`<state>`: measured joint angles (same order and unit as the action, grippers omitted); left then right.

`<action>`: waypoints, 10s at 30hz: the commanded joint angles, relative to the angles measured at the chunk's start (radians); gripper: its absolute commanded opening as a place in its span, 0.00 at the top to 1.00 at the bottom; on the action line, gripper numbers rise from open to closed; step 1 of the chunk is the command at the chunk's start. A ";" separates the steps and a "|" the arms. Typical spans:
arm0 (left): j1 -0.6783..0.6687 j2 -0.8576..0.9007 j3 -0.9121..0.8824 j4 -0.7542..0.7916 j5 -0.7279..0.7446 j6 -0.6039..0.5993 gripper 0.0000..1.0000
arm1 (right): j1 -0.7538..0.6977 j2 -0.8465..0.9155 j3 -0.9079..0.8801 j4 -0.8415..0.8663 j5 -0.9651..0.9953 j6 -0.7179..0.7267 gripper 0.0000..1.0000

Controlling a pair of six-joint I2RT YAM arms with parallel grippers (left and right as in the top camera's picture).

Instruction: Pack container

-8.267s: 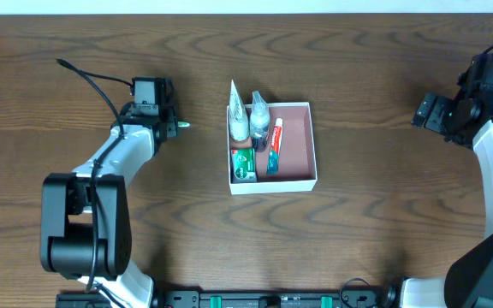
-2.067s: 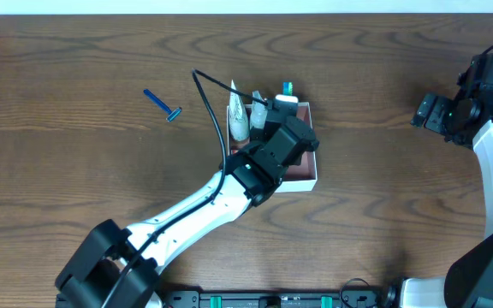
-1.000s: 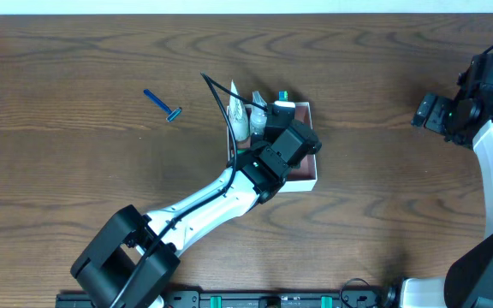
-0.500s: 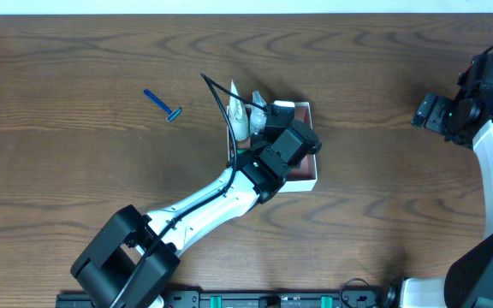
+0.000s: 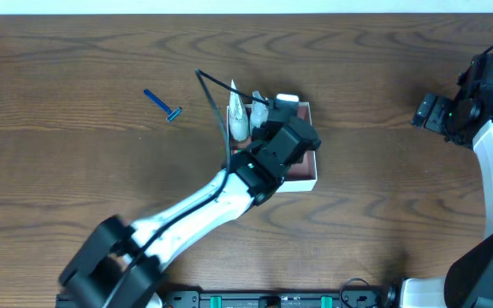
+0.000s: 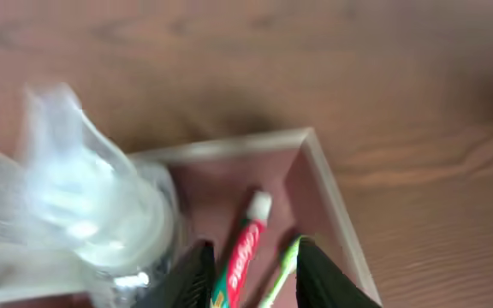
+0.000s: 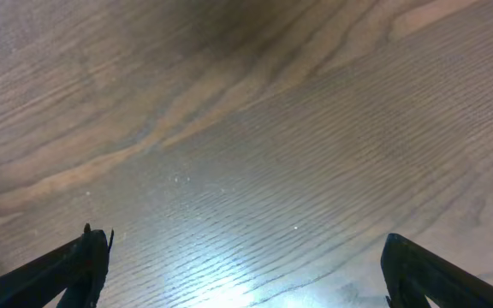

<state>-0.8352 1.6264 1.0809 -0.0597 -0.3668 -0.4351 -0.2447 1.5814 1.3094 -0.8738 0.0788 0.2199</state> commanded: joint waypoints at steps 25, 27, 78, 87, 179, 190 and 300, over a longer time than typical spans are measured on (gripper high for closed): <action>0.541 -0.278 0.019 -0.155 -0.060 0.129 0.63 | -0.005 0.008 -0.001 -0.001 0.003 0.011 0.01; 0.617 -0.230 0.019 -0.167 0.033 0.084 0.63 | -0.005 0.008 -0.001 -0.001 0.003 0.011 0.01; 0.763 0.367 0.019 0.106 0.252 0.081 0.63 | -0.005 0.008 -0.001 -0.001 0.003 0.011 0.01; 0.755 0.398 0.019 0.107 0.251 0.082 0.63 | -0.005 0.008 -0.001 -0.001 0.003 0.011 0.01; -0.004 -0.021 0.023 -0.192 0.145 0.055 0.94 | -0.005 0.008 -0.001 -0.001 0.003 0.011 0.01; -0.006 0.082 0.023 -0.165 0.149 0.055 0.94 | -0.005 0.008 -0.001 -0.001 0.003 0.011 0.01; 0.598 -1.289 -0.775 0.173 0.263 0.304 0.02 | -0.005 0.008 -0.001 -0.001 0.003 0.011 0.01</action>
<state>-0.2695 0.4122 0.3157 0.1032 -0.1112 -0.2306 -0.2447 1.5814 1.3067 -0.8734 0.0788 0.2203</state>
